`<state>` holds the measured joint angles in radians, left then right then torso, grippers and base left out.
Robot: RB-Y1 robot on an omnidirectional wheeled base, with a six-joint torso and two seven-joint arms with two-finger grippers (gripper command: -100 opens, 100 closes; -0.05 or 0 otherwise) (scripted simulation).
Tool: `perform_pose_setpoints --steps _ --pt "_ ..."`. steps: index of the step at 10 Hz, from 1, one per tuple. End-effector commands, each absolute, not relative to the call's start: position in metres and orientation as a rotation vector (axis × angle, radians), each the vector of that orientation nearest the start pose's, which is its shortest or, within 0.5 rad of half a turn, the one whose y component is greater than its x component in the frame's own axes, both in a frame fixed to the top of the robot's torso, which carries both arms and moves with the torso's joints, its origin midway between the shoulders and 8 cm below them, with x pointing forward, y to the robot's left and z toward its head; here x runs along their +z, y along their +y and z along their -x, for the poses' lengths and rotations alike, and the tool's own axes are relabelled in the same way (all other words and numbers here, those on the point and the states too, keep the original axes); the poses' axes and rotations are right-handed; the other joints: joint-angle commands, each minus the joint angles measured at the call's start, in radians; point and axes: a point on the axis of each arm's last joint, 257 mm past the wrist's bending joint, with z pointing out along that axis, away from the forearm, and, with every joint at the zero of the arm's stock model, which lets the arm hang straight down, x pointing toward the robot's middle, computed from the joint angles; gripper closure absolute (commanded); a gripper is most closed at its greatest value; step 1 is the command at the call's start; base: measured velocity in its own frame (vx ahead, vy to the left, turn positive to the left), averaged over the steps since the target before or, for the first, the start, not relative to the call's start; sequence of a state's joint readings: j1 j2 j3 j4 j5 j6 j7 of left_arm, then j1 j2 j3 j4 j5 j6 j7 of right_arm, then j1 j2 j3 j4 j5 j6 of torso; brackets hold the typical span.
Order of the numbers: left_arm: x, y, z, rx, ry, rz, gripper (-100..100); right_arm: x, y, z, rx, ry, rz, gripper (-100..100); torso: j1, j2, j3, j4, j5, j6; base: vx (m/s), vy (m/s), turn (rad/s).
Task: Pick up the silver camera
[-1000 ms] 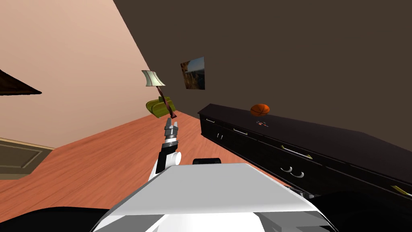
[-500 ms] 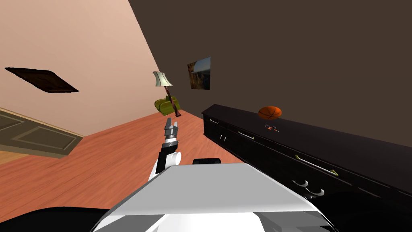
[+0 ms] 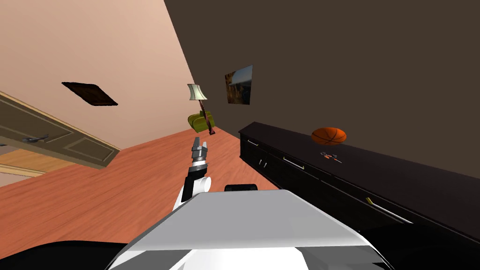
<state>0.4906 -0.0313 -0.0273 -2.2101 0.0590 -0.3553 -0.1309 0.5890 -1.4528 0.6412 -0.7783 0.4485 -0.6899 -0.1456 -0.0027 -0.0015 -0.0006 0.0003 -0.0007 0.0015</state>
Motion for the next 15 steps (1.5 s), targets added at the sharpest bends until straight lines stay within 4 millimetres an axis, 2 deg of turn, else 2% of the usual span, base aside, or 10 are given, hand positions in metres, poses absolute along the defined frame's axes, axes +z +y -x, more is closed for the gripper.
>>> perform_pose_setpoints --steps 1,2,3,4,6,8,11,13,15 --pt "-0.034 0.283 -0.379 -1.205 0.738 0.829 0 -0.352 -0.747 0.04 -0.251 3.096 -0.102 -100 0.0 0.0 0.0 0.0 0.0 0.0 0.044 -0.028 0.231" --pt "-0.034 0.283 -0.379 -1.205 0.738 0.829 0 -0.35 -0.75 0.042 -0.261 3.096 -0.105 -100 -0.001 -0.001 0.0 0.0 0.001 -0.002 0.045 -0.047 0.194" --pt "-0.034 0.283 -0.379 -1.205 0.738 0.829 0 -0.331 -0.767 0.045 -0.322 3.122 -0.069 -100 -0.002 -0.001 -0.001 0.0 0.0 -0.001 0.056 -0.07 0.337" --pt "-0.034 0.283 -0.379 -1.205 0.738 0.829 0 -0.328 -0.772 0.048 -0.343 3.123 -0.076 -100 -0.003 -0.002 -0.001 0.0 0.0 -0.002 0.051 -0.076 0.122" --pt "-0.034 0.283 -0.379 -1.205 0.738 0.829 0 -0.293 -0.802 0.052 -0.455 3.156 -0.024 -100 -0.004 -0.003 -0.002 -0.001 0.0 -0.002 0.091 -0.108 0.304" --pt "-0.035 0.283 -0.379 -1.205 0.738 0.829 0 -0.293 -0.802 0.052 -0.455 3.156 -0.024 -100 -0.007 -0.006 -0.003 -0.001 -0.002 0.0 0.069 -0.106 0.076" --pt "-0.034 0.283 -0.379 -1.205 0.738 0.829 0 -0.268 -0.821 0.051 -0.528 3.176 0.022 -100 -0.007 -0.006 -0.004 -0.001 -0.001 -0.002 0.081 -0.148 0.337" --pt "-0.035 0.283 -0.379 -1.205 0.739 0.829 0 -0.269 -0.821 0.049 -0.52 3.18 0.038 -100 -0.016 -0.006 -0.003 -0.001 -0.004 -0.001 0.096 -0.271 0.302" --pt "-0.035 0.283 -0.379 -1.205 0.739 0.829 0 -0.276 -0.815 0.046 -0.491 3.179 0.047 -100 -0.013 -0.007 -0.004 -0.002 -0.004 -0.001 0.072 -0.232 0.187"
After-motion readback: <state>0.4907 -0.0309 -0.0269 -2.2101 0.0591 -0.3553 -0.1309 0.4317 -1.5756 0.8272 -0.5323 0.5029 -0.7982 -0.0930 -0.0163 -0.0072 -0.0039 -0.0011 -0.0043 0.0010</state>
